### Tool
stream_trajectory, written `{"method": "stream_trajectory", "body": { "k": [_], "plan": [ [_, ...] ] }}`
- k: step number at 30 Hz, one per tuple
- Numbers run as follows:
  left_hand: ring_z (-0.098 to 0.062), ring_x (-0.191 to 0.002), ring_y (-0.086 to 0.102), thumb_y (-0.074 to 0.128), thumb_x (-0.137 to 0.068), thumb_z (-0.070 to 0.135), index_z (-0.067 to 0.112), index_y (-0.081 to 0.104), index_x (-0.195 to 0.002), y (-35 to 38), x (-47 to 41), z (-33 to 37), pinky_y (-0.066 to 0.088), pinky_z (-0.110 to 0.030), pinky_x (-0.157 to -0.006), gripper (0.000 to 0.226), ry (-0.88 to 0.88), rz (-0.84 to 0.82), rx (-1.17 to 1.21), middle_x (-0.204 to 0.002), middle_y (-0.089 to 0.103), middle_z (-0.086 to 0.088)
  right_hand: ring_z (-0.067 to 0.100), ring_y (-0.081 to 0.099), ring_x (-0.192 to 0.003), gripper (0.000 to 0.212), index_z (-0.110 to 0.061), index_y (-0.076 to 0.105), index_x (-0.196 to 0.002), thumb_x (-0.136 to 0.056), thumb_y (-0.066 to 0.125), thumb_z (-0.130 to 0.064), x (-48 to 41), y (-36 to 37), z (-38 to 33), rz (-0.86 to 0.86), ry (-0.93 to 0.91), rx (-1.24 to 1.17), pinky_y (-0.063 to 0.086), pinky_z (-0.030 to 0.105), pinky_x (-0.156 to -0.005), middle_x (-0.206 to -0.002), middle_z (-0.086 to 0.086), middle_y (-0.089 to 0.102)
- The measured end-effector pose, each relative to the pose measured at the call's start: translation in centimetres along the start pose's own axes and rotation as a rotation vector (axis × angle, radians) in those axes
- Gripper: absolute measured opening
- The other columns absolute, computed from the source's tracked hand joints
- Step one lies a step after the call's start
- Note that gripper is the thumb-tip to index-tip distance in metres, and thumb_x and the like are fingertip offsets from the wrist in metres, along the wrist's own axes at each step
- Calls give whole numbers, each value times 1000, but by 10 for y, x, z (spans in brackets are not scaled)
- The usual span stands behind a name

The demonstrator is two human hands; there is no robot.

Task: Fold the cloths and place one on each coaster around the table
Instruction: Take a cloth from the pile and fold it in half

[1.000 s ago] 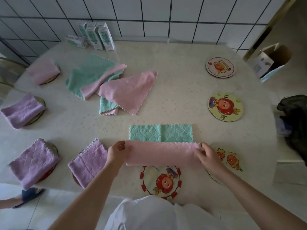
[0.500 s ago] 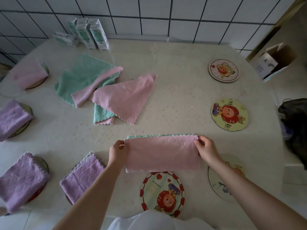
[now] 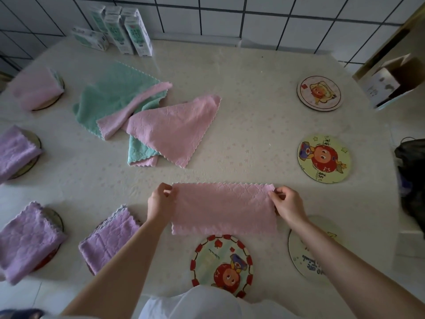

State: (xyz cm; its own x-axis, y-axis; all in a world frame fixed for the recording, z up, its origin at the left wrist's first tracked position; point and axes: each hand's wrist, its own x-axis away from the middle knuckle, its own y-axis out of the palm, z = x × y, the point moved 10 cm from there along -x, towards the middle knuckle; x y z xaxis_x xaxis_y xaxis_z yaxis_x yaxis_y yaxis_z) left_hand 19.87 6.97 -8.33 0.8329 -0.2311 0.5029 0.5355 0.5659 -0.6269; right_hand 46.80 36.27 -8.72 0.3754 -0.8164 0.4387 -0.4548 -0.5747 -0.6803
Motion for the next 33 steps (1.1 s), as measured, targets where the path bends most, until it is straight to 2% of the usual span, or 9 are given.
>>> {"method": "stream_trajectory", "body": {
  "k": [6, 11, 15, 18, 21, 23, 25, 28, 33],
  "plan": [
    [-24, -71, 67, 55, -91, 42, 15, 56, -104, -8, 16, -20, 59, -44, -69, 30, -97, 24, 129, -84, 68, -5, 20, 63, -81, 28, -15, 58, -98, -86, 64, -39, 8, -9, 9, 34, 49, -104, 56, 39, -74, -94, 0, 63],
    [-19, -84, 63, 61, -87, 27, 16, 50, -119, -11, 49, -27, 50, -30, -65, 35, -41, 16, 81, -110, 60, -2, 15, 60, -85, 27, -12, 55, -114, -89, 61, -21, 37, -13, 15, 18, -24, -103, 50, 27, -71, -103, 1, 61],
    [-10, -106, 47, 60, -81, 6, 14, 48, -128, -6, 92, 9, 44, -26, -87, 49, 383, 97, -231, -124, 48, -1, 14, 57, -94, 38, -4, 53, -118, -82, 64, 1, 81, -21, -8, 117, -376, 151, 43, 10, -72, -113, 6, 57],
    [-17, -136, 34, 56, -79, 5, 15, 40, -139, 45, 131, 21, 34, -39, -111, 63, 757, -53, -457, -145, 41, 1, 14, 49, -122, 52, -10, 52, -128, -80, 60, 8, 119, 14, -28, 6, -696, 442, 35, 21, -105, -130, 1, 52],
    [-22, -146, 10, 56, -85, 22, 21, 21, -149, 85, 148, 9, 15, -44, -117, 73, 893, -179, -625, -156, 19, 2, 19, 43, -132, 71, -12, 46, -137, -72, 41, 15, 144, 49, -35, -83, -879, 663, 25, 33, -112, -140, 2, 47],
    [-25, -146, 10, 58, -85, 31, 22, 14, -149, 91, 148, 0, 20, -48, -116, 79, 889, -203, -696, -157, 18, 1, 23, 38, -136, 80, -12, 42, -140, -66, 40, 16, 145, 58, -31, -119, -902, 773, 23, 38, -111, -145, 4, 42],
    [-24, -146, 10, 59, -85, 33, 22, 14, -150, 89, 145, -10, 24, -49, -115, 80, 866, -202, -747, -157, 17, 1, 25, 43, -132, 84, -11, 46, -138, -59, 56, 16, 143, 56, -25, -113, -921, 846, 29, 40, -107, -142, 6, 46],
    [-21, -146, 14, 61, -85, 31, 23, 19, -150, 73, 145, -24, 26, -48, -114, 78, 843, -164, -782, -157, 19, 4, 26, 51, -126, 95, -9, 50, -134, -46, 78, 13, 141, 53, -14, -154, -908, 887, 38, 39, -103, -136, 8, 52],
    [-30, -137, 37, 63, -81, 22, 16, 39, -144, 44, 146, -38, 33, -55, -109, 68, 739, -44, -813, -151, 36, -4, 28, 58, -103, 97, -6, 55, -125, -34, 86, 6, 136, 55, -16, -189, -878, 973, 54, 36, -85, -112, 10, 57]
  ]
}}
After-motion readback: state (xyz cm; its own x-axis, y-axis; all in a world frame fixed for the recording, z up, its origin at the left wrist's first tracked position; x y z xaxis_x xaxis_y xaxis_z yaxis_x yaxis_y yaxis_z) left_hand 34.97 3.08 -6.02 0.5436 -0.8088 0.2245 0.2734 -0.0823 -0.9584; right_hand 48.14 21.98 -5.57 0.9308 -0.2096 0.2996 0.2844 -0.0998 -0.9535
